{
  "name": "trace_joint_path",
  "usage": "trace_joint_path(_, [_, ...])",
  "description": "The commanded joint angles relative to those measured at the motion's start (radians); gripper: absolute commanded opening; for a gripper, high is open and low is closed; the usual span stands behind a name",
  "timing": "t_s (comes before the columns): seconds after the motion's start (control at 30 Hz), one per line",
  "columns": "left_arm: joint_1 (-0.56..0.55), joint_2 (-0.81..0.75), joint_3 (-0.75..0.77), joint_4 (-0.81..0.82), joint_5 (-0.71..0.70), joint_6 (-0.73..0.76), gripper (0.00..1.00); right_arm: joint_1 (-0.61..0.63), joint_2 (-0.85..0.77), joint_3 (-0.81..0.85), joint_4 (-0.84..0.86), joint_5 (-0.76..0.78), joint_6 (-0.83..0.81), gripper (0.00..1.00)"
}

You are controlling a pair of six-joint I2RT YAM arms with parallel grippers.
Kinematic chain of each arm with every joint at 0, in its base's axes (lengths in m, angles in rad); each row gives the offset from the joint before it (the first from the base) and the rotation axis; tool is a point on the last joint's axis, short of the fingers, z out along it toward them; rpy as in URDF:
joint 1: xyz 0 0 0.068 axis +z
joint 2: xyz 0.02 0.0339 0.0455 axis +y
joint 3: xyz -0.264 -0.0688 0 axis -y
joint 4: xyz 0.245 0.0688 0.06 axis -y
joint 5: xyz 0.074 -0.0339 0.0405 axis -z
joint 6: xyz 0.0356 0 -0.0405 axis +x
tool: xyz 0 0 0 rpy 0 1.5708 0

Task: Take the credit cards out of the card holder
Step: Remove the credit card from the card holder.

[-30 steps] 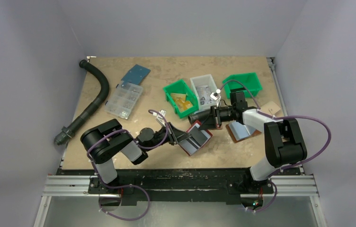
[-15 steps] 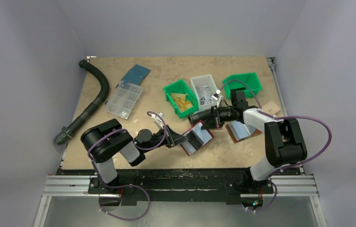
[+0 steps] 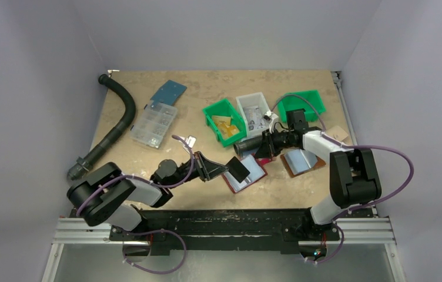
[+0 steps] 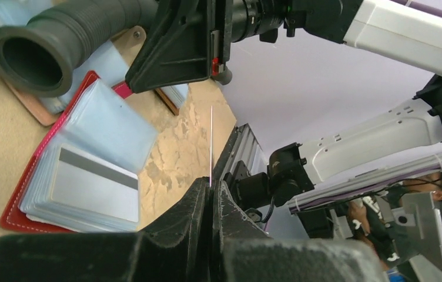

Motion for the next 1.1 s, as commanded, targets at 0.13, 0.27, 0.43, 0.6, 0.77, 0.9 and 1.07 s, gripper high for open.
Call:
trace_joint_path(0.13, [0.006, -0.191, 0.136, -0.404, 0.052, 0.25, 0.0, -0.001, -0.186, 0.115, -0.295, -0.201, -0.459, 0.54])
trace_joint_path(0.27, [0.004, -0.219, 0.232, -0.58, 0.091, 0.359, 0.0, -0.002, -0.249, 0.122, -0.41, -0.283, -0.611, 0.82])
trace_joint_path(0.43, [0.004, -0.214, 0.364, -0.746, 0.141, 0.474, 0.0, -0.001, -0.252, 0.149, -0.573, -0.345, -0.808, 0.98])
trace_joint_path(0.6, [0.001, -0.174, 0.455, -0.8, 0.189, 0.517, 0.0, 0.02, -0.231, 0.179, -0.637, -0.359, -0.859, 0.99])
trace_joint_path(0.77, [-0.01, -0.121, 0.506, -0.788, 0.209, 0.521, 0.0, 0.034, -0.209, 0.206, -0.663, -0.38, -0.856, 0.78])
trace_joint_path(0.9, [-0.013, -0.103, 0.524, -0.777, 0.209, 0.52, 0.0, 0.039, -0.184, 0.233, -0.664, -0.386, -0.821, 0.26])
trace_joint_path(1.07, [-0.012, -0.119, 0.536, -0.842, 0.151, 0.545, 0.02, 0.039, -0.192, 0.248, -0.665, -0.373, -0.793, 0.0])
